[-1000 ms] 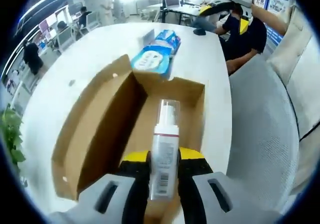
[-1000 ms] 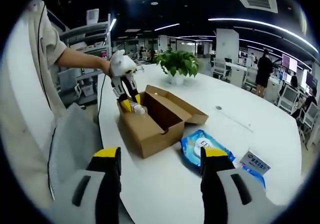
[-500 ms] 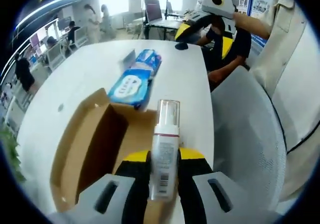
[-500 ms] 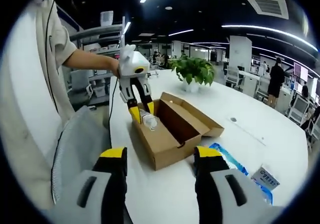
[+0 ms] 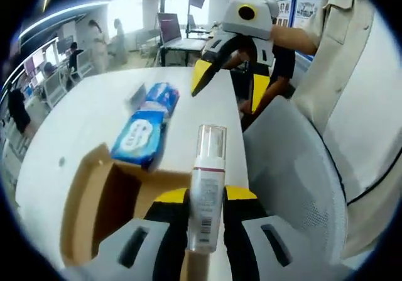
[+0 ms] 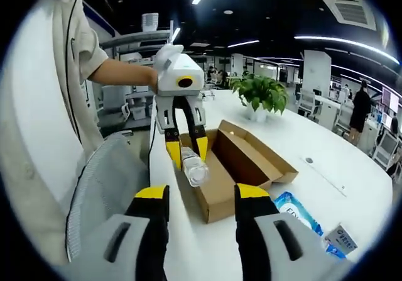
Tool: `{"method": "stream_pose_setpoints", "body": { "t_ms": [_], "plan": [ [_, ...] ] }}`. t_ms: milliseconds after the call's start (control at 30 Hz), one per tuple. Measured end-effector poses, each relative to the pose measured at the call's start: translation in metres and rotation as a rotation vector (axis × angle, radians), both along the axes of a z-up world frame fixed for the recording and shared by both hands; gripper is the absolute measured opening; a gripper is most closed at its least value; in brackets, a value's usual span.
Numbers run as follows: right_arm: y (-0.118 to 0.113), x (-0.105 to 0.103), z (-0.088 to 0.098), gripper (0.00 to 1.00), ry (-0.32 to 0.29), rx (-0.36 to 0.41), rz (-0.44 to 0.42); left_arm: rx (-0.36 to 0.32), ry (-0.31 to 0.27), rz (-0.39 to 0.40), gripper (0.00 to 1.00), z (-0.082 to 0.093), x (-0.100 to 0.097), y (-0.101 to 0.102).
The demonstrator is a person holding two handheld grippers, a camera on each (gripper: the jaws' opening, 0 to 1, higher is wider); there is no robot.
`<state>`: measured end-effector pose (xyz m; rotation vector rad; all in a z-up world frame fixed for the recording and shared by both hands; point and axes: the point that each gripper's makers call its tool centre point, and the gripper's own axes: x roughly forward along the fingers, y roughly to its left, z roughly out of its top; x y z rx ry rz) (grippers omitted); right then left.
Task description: Operate the shoe box by opening the lid, removing the specified soft item, and placing it in the target area until the item is outside and the box remains undamaged.
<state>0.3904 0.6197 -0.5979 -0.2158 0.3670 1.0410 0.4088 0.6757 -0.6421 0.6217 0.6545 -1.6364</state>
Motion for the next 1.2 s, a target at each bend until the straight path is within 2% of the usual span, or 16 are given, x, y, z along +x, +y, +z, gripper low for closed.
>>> {"method": "stream_pose_setpoints", "body": {
  "t_ms": [733, 1200],
  "plan": [
    [0.019, -0.006, 0.001, 0.17, -0.032, -0.038, 0.084, -0.087, -0.003, -0.08, 0.18, 0.011, -0.019, -0.024],
    [0.023, -0.012, -0.005, 0.16, -0.033, -0.129, 0.122, -0.111, 0.009, -0.103, 0.19, 0.004, -0.022, -0.025]
  ]
}}
